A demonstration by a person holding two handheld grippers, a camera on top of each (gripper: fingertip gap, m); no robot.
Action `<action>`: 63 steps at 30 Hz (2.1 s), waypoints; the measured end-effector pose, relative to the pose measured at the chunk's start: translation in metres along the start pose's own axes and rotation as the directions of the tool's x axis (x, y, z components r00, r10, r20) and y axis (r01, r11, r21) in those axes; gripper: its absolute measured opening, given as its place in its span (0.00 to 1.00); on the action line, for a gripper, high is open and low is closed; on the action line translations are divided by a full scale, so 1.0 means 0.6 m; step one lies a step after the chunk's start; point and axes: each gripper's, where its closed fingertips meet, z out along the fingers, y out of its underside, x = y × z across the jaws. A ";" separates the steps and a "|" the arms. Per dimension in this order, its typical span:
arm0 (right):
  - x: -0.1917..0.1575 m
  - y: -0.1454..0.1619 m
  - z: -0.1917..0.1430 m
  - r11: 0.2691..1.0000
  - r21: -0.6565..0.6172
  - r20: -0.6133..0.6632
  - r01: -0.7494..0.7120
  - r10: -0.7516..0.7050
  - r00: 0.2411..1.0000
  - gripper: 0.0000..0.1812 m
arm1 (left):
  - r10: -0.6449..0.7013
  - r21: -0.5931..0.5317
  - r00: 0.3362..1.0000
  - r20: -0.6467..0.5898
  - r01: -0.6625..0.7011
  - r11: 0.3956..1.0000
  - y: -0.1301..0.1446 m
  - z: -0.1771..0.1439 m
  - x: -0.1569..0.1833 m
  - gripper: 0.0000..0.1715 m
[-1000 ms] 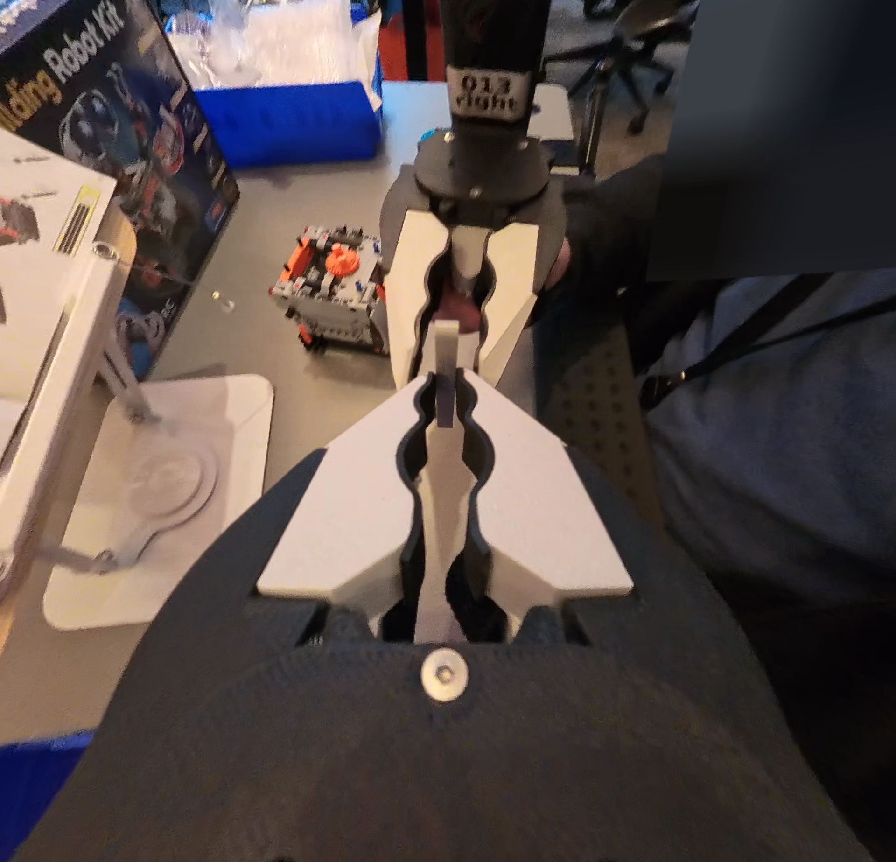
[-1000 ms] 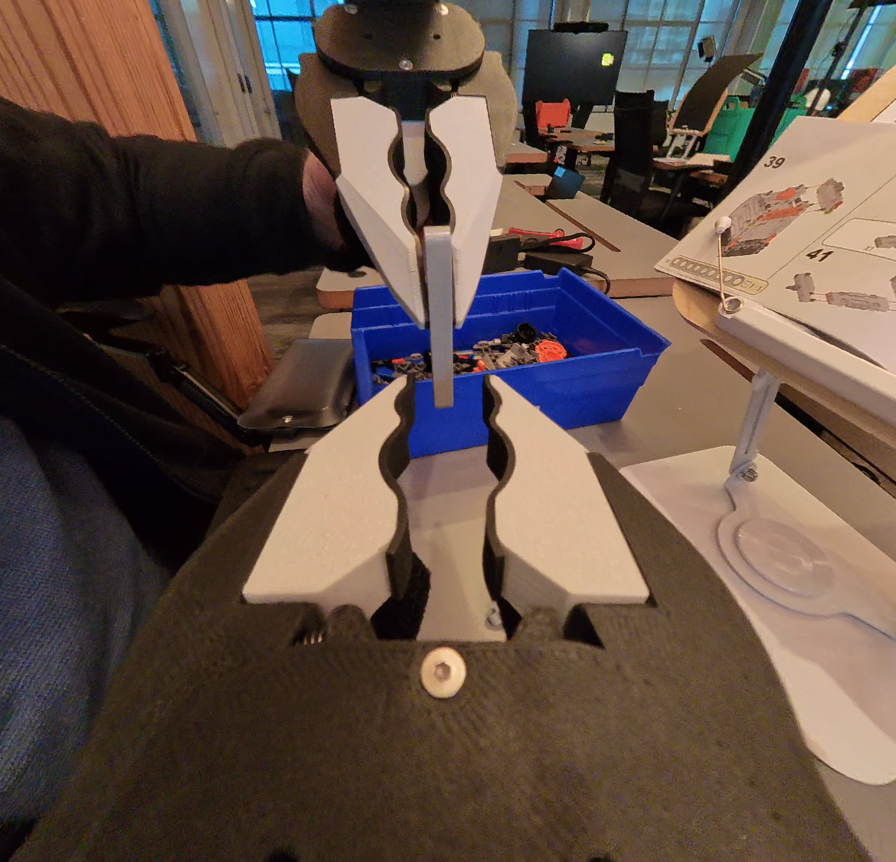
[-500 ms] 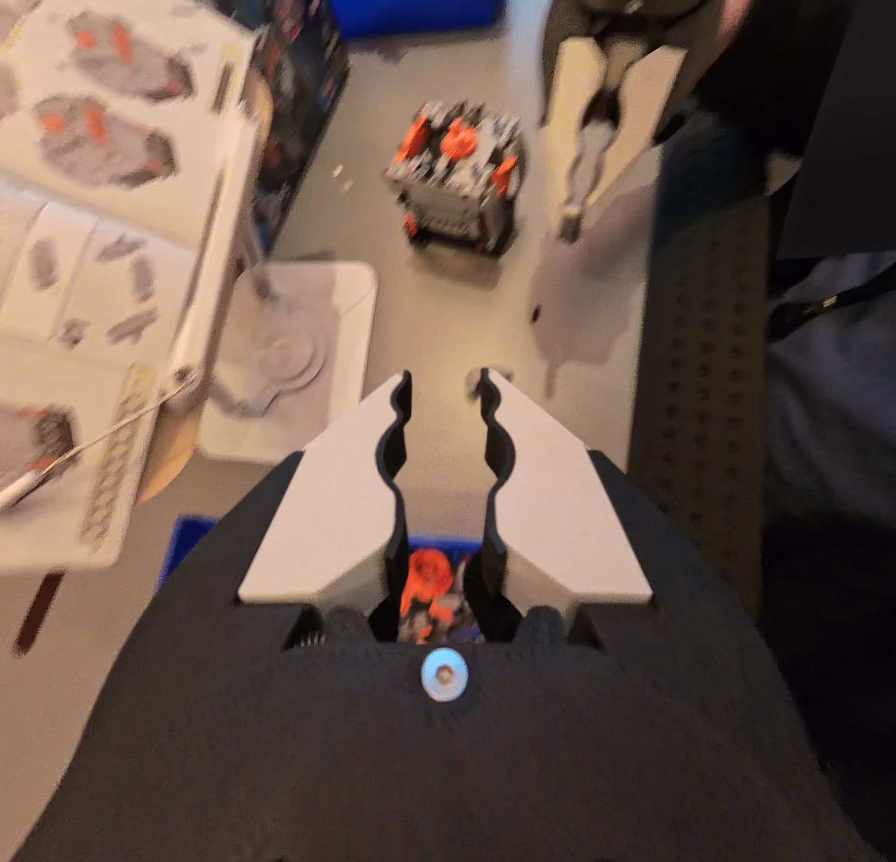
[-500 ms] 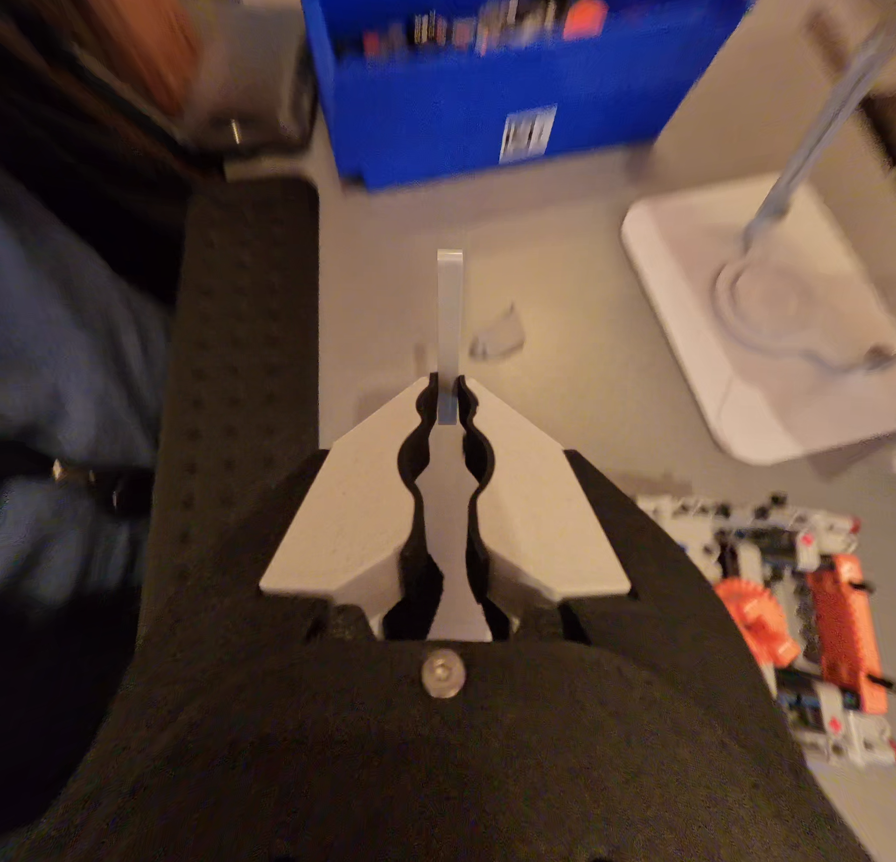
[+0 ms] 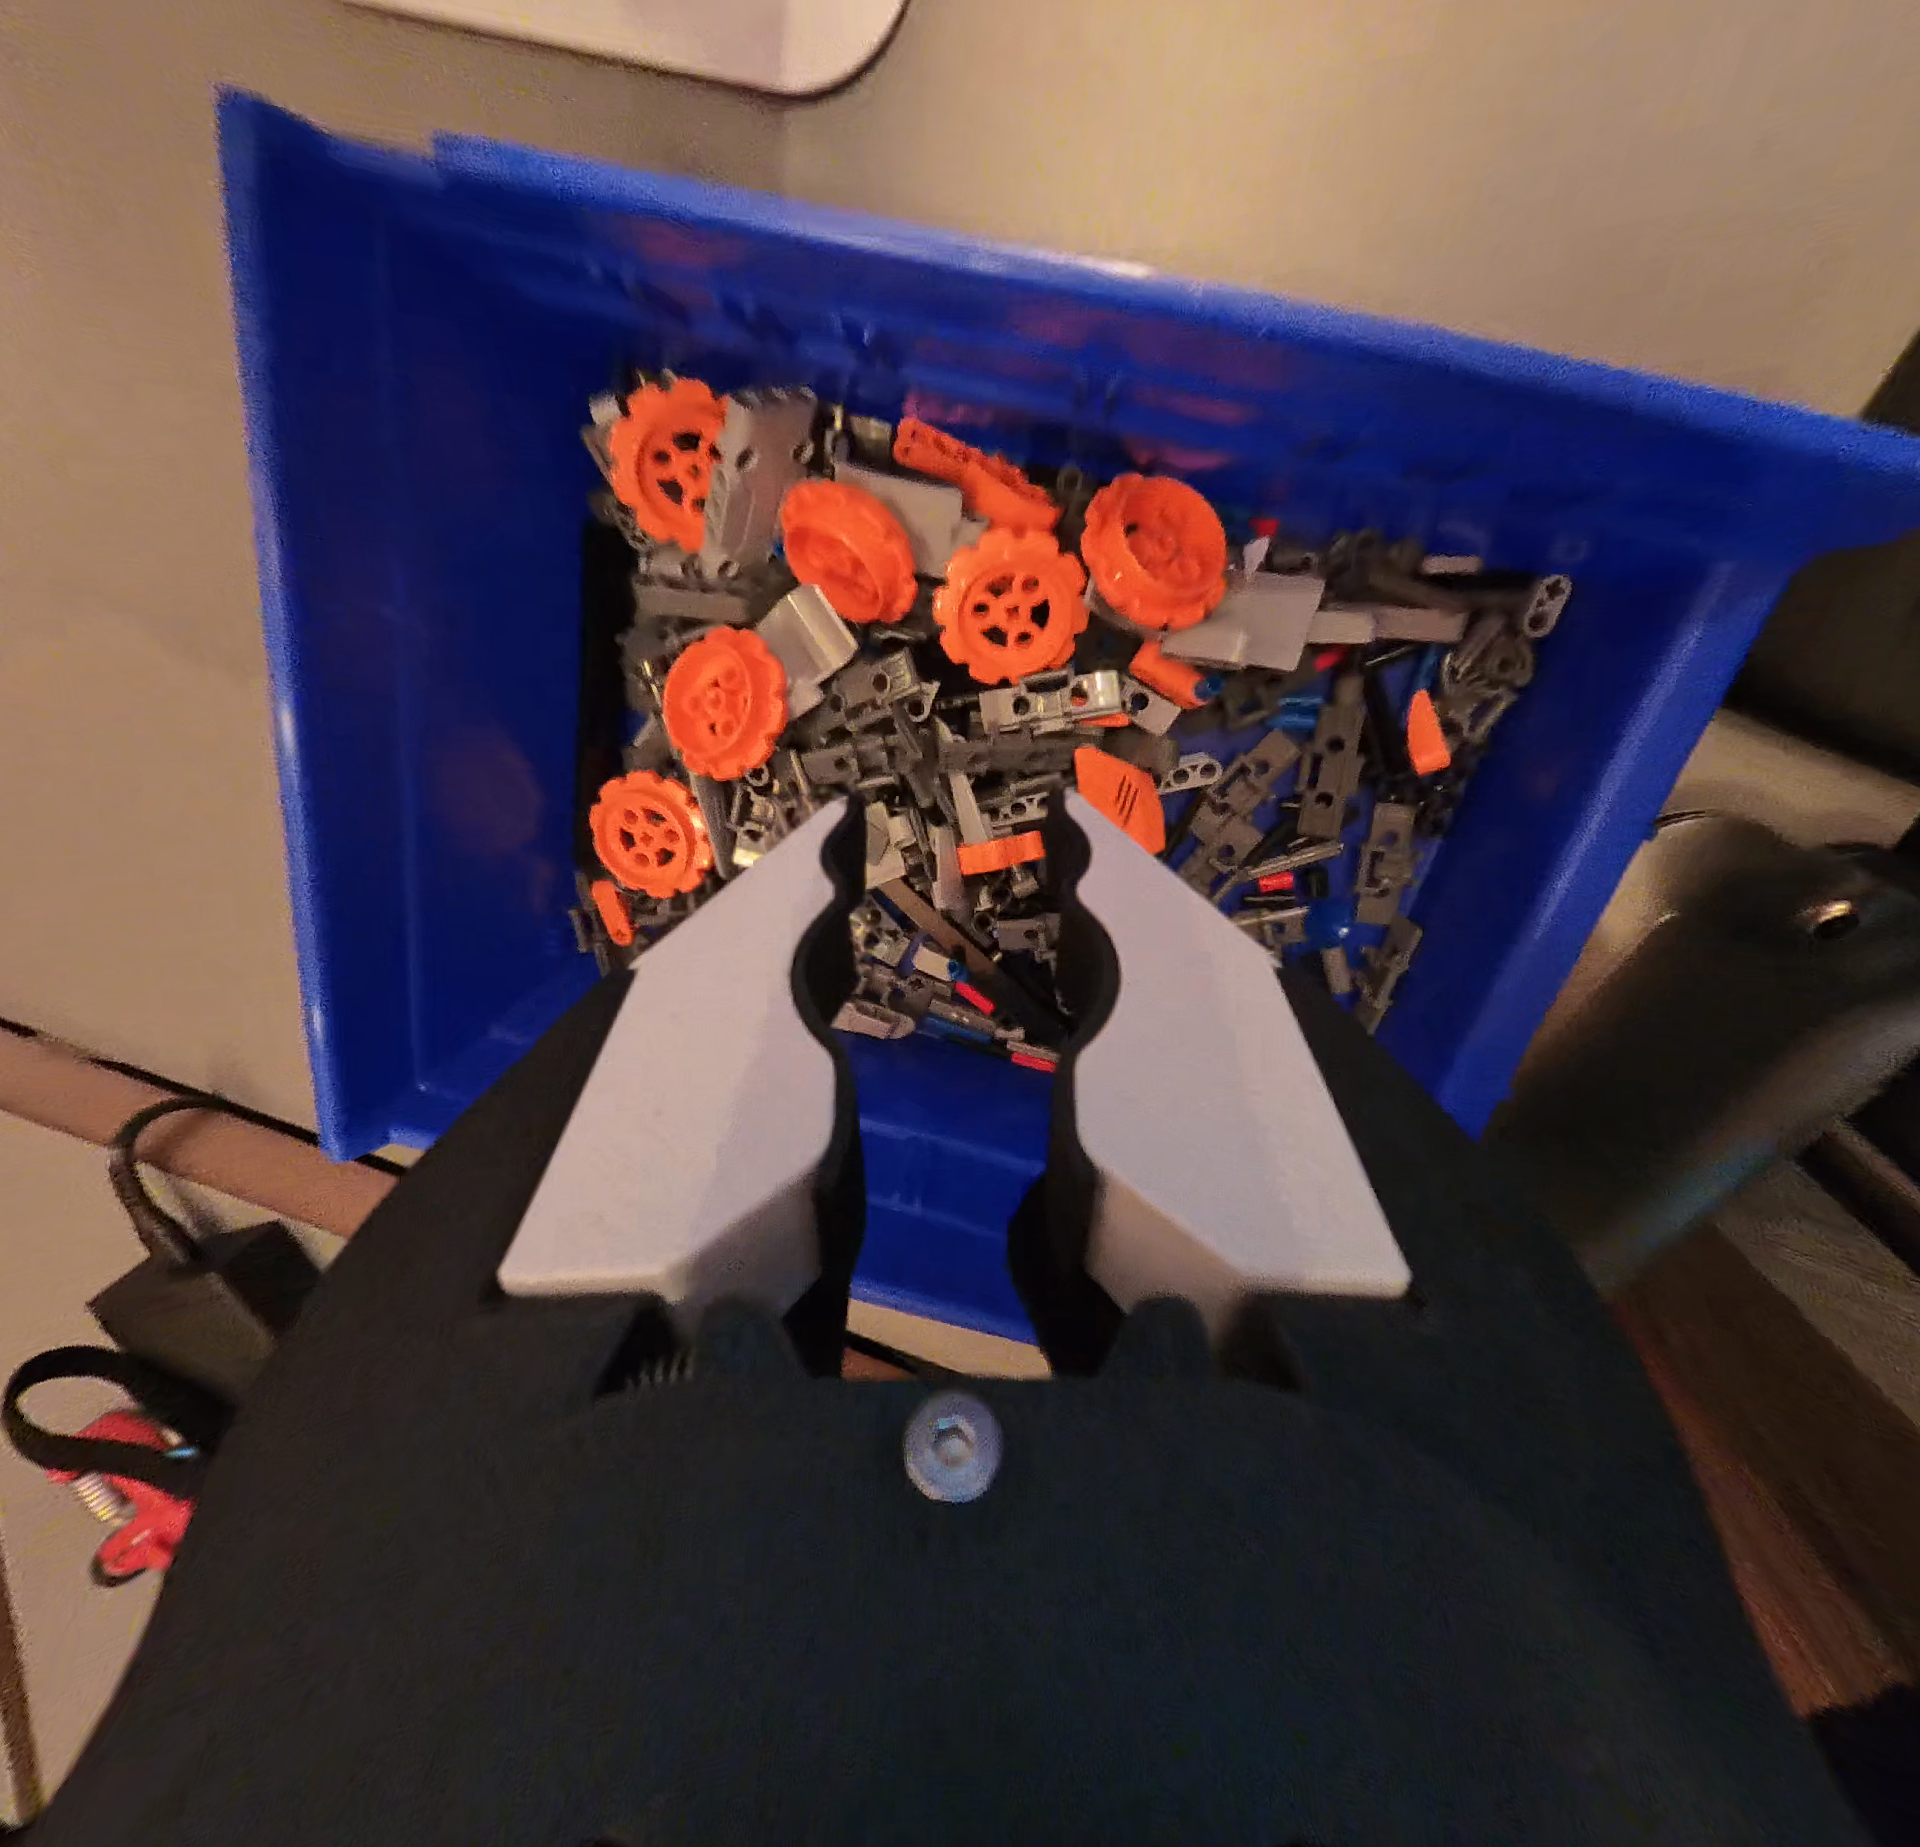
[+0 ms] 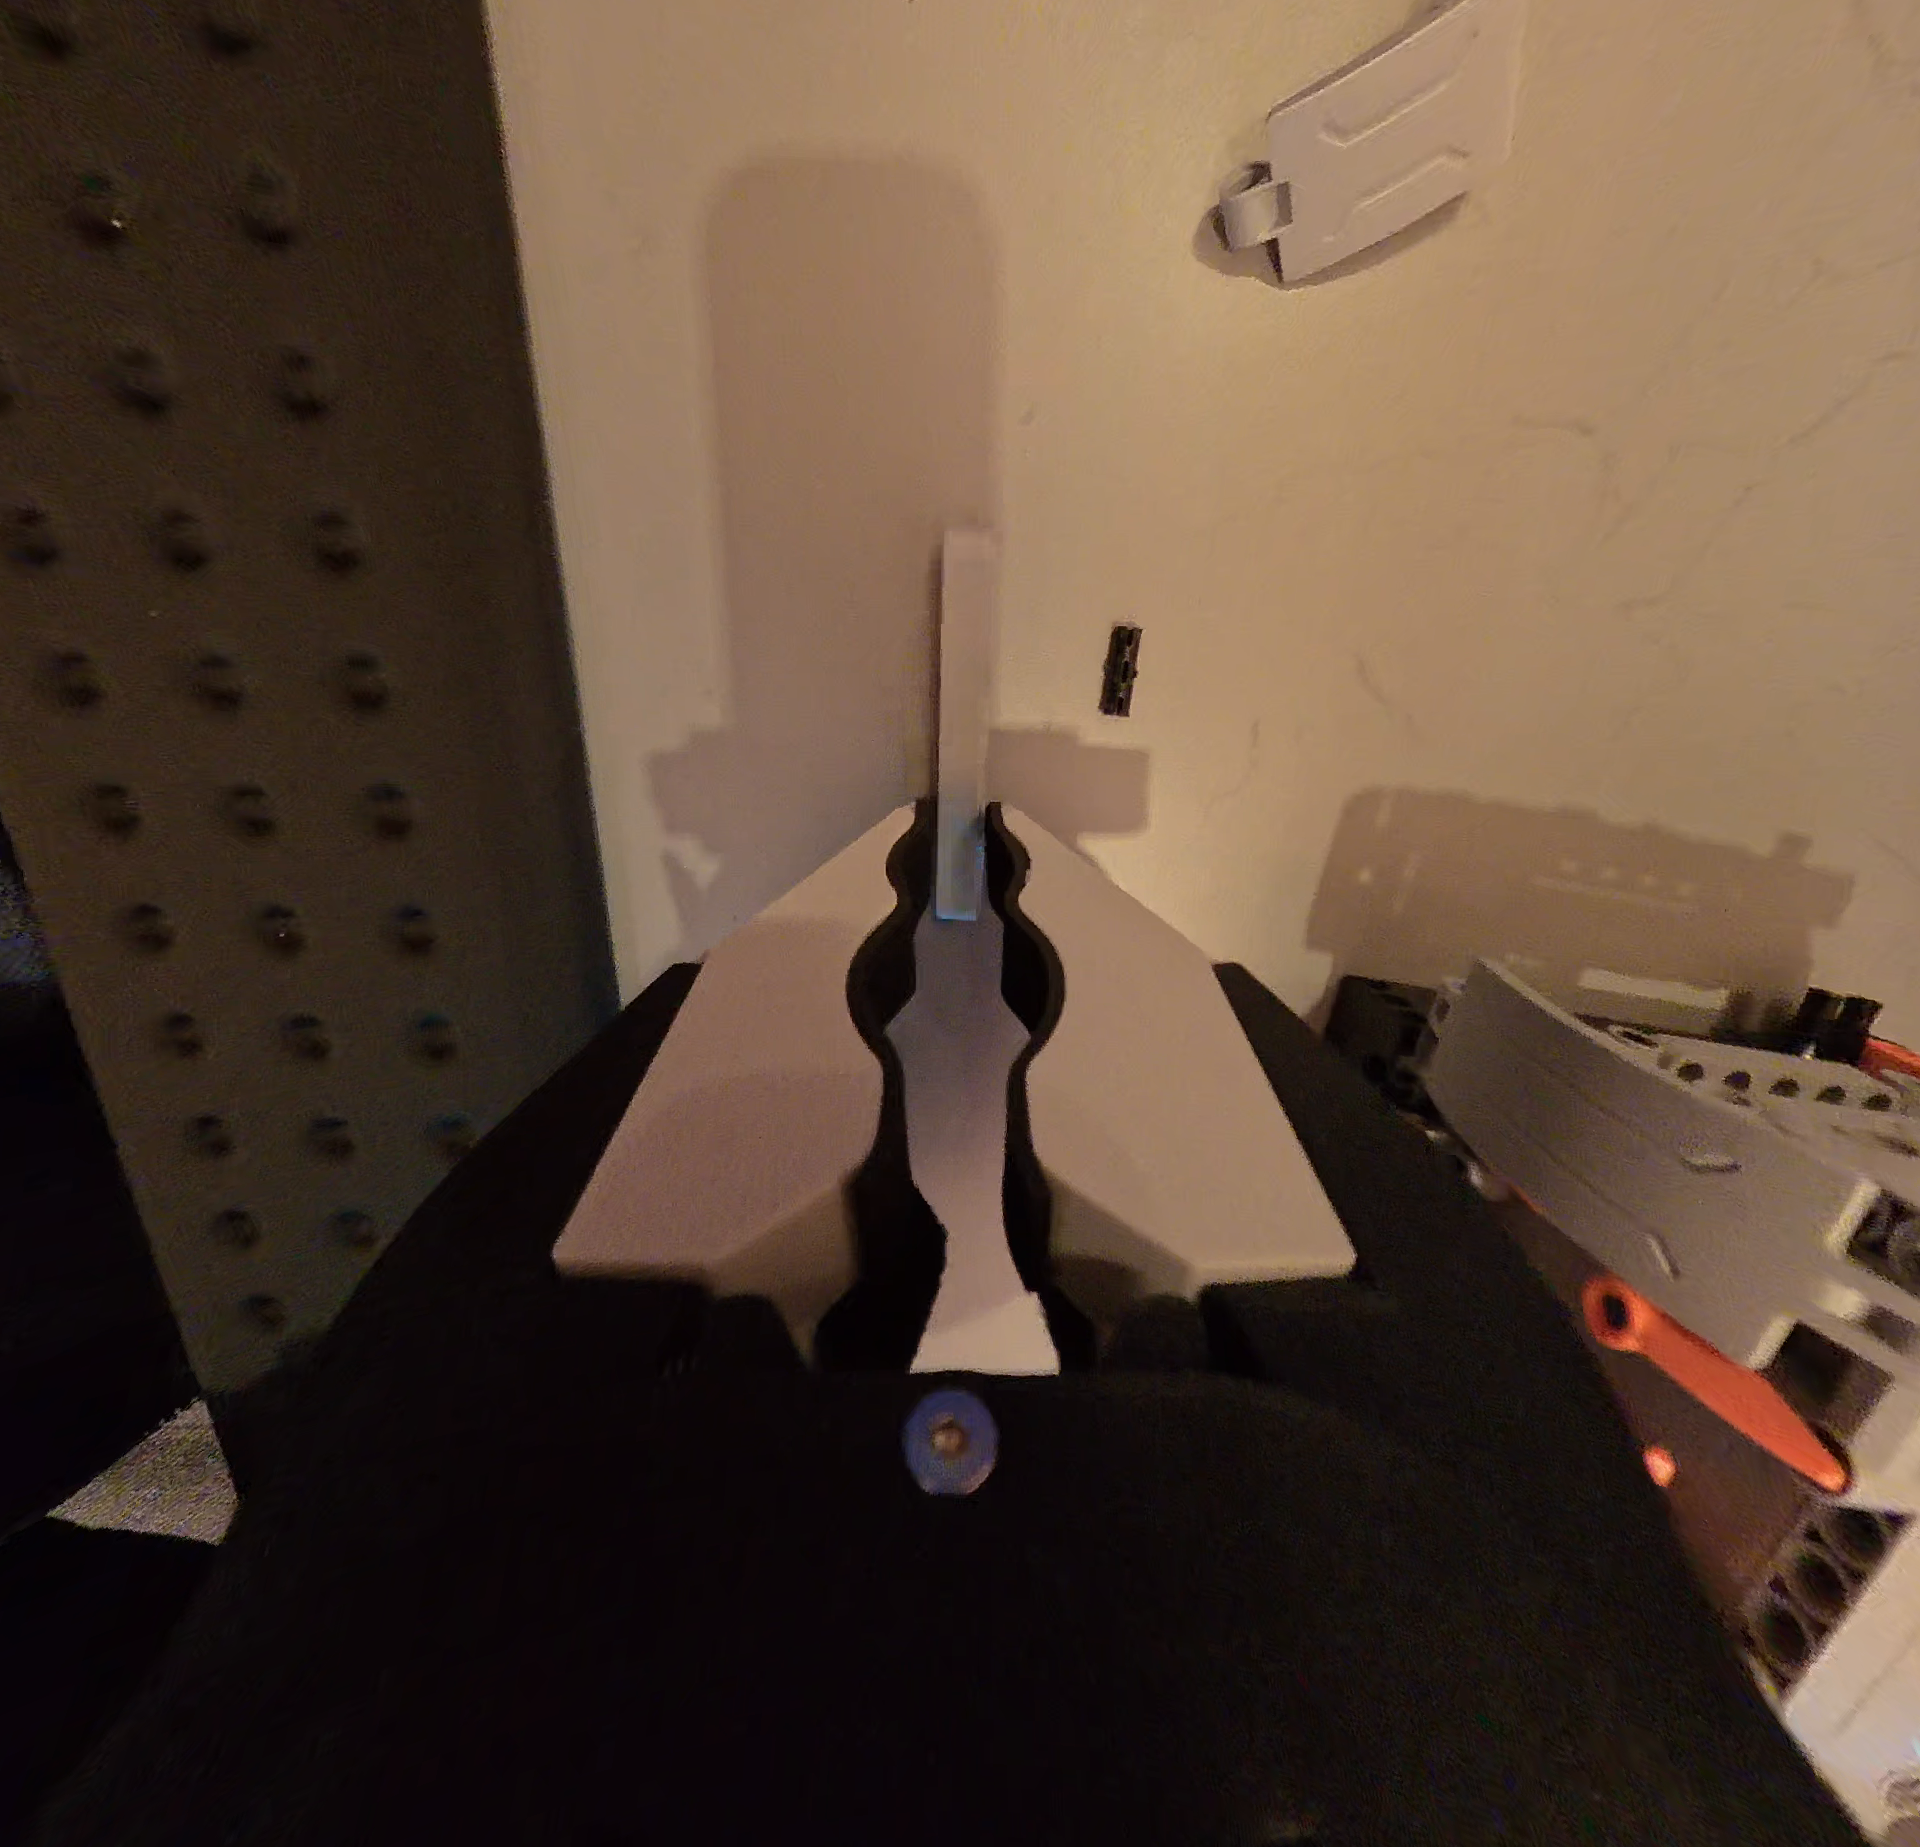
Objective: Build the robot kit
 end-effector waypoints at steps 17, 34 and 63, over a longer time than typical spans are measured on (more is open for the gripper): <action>0.007 -0.040 -0.002 0.977 0.215 0.051 -0.002 -0.009 0.999 0.06 | 0.059 -0.133 0.966 -0.253 -0.095 0.987 0.052 0.109 0.094 0.13; 0.007 -0.035 -0.003 0.968 0.252 0.065 -0.010 -0.007 0.998 0.06 | 0.160 -0.209 0.971 -0.175 -0.196 0.958 0.059 0.112 0.102 0.12; 0.007 -0.036 -0.014 0.954 0.299 0.075 -0.011 -0.012 0.997 0.05 | 0.152 -0.202 0.982 -0.110 -0.172 0.964 0.077 0.126 0.101 0.03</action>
